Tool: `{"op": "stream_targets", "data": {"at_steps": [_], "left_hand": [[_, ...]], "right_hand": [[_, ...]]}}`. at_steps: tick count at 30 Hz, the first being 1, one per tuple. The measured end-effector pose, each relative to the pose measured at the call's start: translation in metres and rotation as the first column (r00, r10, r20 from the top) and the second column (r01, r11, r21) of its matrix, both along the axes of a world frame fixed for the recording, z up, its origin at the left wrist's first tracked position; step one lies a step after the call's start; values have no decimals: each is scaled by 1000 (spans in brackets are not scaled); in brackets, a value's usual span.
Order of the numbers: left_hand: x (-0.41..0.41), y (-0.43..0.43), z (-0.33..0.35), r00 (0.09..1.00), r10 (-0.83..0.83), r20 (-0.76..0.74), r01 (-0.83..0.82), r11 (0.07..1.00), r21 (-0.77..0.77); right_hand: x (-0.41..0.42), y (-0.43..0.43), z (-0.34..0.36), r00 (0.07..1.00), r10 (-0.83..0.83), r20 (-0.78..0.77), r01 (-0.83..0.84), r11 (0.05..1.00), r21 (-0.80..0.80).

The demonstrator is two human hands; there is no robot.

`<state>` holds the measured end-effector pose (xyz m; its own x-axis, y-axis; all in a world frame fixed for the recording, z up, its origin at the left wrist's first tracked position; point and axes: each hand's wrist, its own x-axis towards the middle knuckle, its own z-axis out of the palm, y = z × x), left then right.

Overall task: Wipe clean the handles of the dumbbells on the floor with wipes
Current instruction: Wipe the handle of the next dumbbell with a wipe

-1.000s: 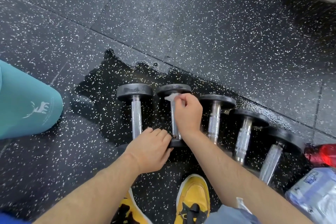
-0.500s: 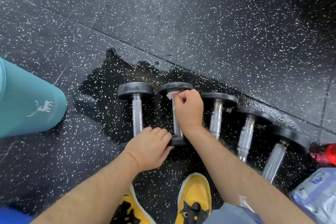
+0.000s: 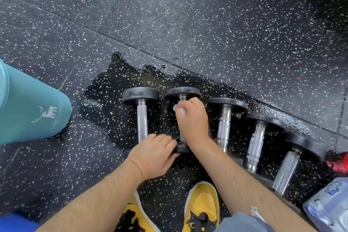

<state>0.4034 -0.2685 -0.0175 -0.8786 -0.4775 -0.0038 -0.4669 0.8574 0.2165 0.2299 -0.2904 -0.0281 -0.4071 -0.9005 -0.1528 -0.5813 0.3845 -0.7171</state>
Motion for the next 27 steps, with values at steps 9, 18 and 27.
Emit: {"op": "stream_targets", "data": {"at_steps": [9,18,27], "left_hand": [[0,0,0,1000,2,10,-3,1000,10],[0,-1,0,1000,4,6,-4,1000,28],[-2,-2,1,1000,23,-10,-23,999,32]], "right_hand": [[-5,-2,6,998,-17,55,18,1000,-15],[-6,0,8,983,-60,175,60,998,3],[-21,2,14,953,-161,257,154,987,46]]}}
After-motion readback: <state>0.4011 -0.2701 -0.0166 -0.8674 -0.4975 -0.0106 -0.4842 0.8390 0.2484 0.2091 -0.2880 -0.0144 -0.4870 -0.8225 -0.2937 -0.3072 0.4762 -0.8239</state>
